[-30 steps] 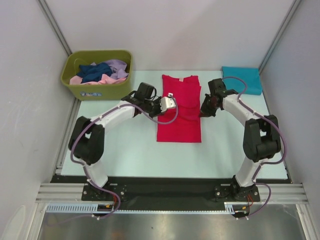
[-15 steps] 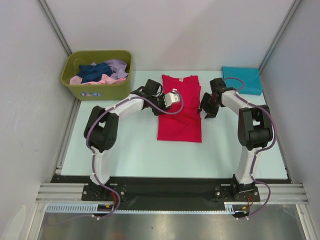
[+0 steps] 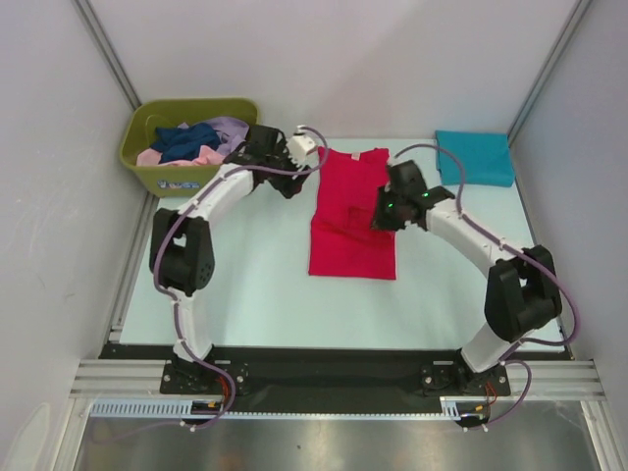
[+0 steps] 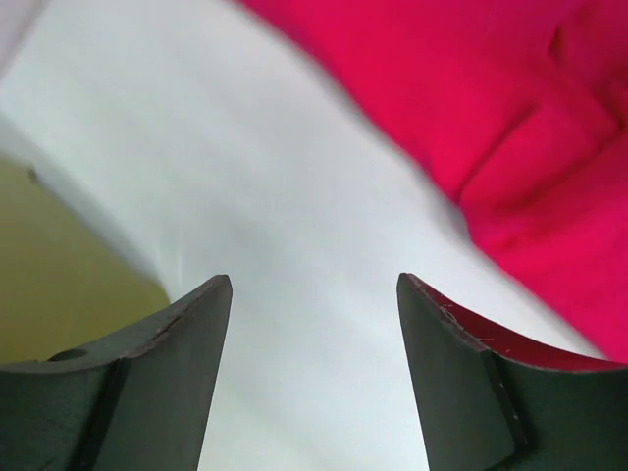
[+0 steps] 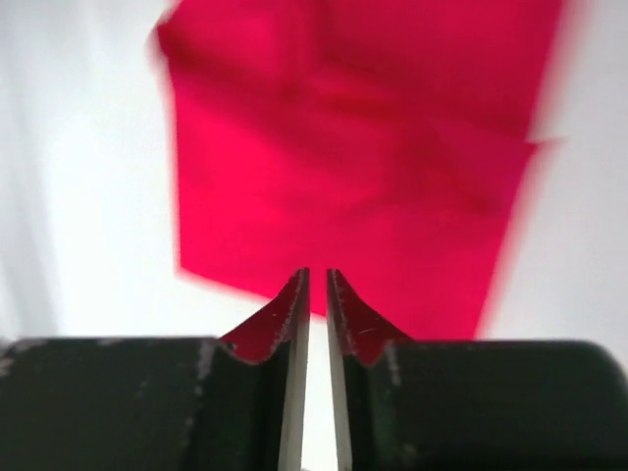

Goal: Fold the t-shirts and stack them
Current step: Fold the tshirt

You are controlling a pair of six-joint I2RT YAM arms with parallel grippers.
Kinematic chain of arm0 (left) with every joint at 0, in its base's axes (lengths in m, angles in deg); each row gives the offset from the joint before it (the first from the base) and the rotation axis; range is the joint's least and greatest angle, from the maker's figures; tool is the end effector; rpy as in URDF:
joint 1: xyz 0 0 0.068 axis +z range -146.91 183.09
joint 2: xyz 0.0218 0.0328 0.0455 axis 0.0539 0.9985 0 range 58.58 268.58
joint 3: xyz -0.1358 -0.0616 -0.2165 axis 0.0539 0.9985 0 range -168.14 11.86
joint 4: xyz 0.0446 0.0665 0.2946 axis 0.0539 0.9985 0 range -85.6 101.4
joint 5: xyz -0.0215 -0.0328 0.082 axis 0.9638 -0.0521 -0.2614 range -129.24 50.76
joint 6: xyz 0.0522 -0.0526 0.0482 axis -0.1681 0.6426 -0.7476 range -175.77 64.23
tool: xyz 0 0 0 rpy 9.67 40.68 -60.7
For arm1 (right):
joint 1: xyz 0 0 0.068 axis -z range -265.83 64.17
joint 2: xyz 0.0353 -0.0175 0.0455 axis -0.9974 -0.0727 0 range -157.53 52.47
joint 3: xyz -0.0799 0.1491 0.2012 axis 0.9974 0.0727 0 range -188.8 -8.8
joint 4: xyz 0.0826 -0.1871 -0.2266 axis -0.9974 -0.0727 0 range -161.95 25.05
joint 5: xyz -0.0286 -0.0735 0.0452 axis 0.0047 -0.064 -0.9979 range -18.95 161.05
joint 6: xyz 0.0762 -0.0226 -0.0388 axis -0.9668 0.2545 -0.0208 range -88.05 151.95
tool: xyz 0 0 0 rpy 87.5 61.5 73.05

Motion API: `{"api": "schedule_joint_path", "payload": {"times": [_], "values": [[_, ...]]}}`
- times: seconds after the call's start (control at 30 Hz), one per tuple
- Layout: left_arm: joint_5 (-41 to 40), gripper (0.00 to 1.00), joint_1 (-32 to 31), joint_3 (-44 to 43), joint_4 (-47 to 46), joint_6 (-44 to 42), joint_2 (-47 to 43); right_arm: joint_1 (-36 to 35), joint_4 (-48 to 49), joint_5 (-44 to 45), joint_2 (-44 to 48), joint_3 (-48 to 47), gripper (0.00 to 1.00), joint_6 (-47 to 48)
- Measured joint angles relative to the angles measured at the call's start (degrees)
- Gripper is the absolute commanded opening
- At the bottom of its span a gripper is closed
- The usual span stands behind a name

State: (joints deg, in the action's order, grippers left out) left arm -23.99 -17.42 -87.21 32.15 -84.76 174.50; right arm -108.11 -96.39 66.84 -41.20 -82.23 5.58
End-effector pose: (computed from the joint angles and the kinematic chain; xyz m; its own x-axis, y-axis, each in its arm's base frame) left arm 0.4928 -0.2064 0.2095 -0.3263 0.6213 -0.7124 0.7679 0.6137 0.1835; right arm 0.3909 0.1664 0.2026 -0.8371 0.1359 -0.5299 -0.0538 0.9435 0.3270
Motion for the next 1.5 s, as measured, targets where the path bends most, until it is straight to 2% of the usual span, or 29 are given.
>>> {"api": "schedule_joint_path", "payload": {"times": [0.1,0.2,0.37,0.63,0.8,0.9,1.0,1.07,1.1,1.2,1.3,1.37,1.5], "values": [[0.9,0.76,2.8,6.1,1.4,0.5,-5.4,-7.4,2.4,-4.1,-1.4,2.4,0.14,-1.1],[2.2,0.79,3.0,9.8,3.6,0.6,-9.0,-9.8,4.0,-6.6,-6.4,2.8,0.14,-2.6],[4.5,0.80,2.2,12.8,5.1,1.9,-11.9,-8.3,3.9,-6.2,-16.3,-1.0,0.13,-3.3],[6.2,0.78,2.2,15.1,6.4,3.1,-12.8,-4.5,1.8,-0.9,-26.8,-16.4,0.13,-1.4],[8.1,0.72,1.8,15.3,7.0,3.1,-12.9,-2.3,-1.0,3.5,-32.1,-26.5,0.13,0.3],[9.3,0.70,0.1,15.9,7.6,2.3,-12.9,-1.0,-3.7,6.3,-35.2,-33.9,0.13,1.1],[10.4,0.70,-4.0,17.6,8.5,-0.4,-13.1,0.1,-5.0,8.2,-34.3,-35.3,0.18,1.9],[10.6,0.69,-7.4,19.9,9.1,-2.9,-13.7,0.6,-4.9,8.9,-30.8,-31.4,0.25,2.2],[10.6,0.68,-9.3,21.4,9.4,-4.5,-14.1,0.8,-4.9,9.2,-27.9,-27.7,0.34,2.2],[9.4,0.71,-14.9,26.7,9.5,-9.8,-15.2,1.2,-4.9,8.9,-17.0,-13.9,0.48,1.5],[7.3,0.73,-18.3,31.0,8.8,-13.7,-15.9,1.0,-5.0,7.3,-6.5,-1.2,0.55,-0.2],[5.3,0.75,-18.8,33.1,7.3,-15.6,-16.0,0.9,-3.8,5.8,-1.8,5.5,0.56,-1.6],[1.5,0.71,-18.8,36.0,2.5,-17.7,-16.0,0.5,-2.1,3.3,2.4,16.4,0.56,-4.9]]}}
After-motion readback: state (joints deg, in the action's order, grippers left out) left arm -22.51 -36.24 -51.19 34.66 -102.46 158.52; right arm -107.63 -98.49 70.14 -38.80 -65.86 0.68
